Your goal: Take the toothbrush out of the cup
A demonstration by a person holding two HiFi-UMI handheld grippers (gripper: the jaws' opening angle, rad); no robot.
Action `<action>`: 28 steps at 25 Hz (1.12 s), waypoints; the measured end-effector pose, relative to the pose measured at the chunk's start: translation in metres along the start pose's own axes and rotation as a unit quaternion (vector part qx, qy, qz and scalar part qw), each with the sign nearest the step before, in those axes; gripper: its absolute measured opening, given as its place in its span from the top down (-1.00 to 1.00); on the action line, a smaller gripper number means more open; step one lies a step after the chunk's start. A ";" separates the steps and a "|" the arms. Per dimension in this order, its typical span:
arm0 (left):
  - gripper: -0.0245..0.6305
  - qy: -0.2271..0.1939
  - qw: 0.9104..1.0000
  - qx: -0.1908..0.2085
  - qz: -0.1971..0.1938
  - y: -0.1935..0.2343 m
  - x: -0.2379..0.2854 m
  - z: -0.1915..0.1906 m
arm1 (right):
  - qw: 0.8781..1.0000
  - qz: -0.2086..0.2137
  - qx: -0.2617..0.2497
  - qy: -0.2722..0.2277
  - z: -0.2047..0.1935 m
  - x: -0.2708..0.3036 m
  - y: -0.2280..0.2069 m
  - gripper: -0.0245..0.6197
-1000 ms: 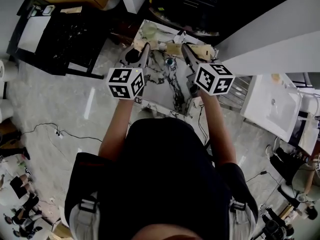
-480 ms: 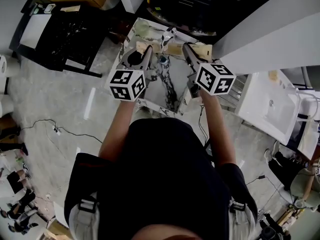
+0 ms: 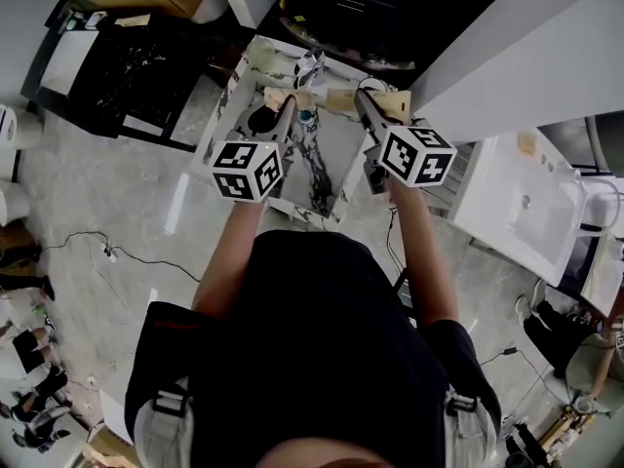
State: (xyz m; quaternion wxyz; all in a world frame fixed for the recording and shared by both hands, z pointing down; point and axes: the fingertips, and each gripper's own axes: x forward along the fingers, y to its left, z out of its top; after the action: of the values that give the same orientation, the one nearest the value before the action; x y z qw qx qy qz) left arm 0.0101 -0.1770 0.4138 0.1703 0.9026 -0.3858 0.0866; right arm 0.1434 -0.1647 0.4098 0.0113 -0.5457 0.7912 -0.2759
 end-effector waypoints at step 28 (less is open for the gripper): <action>0.73 -0.010 0.999 -0.006 -0.036 0.030 -0.049 0.007 | 0.999 -0.034 0.017 -0.018 -0.017 0.005 0.042 0.71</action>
State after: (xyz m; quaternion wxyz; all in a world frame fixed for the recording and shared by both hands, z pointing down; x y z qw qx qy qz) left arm -0.0448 -0.1664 0.4001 0.1747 0.9156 -0.3557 0.0687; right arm 0.0997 -0.1518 0.4064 0.0257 -0.5768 0.7673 -0.2792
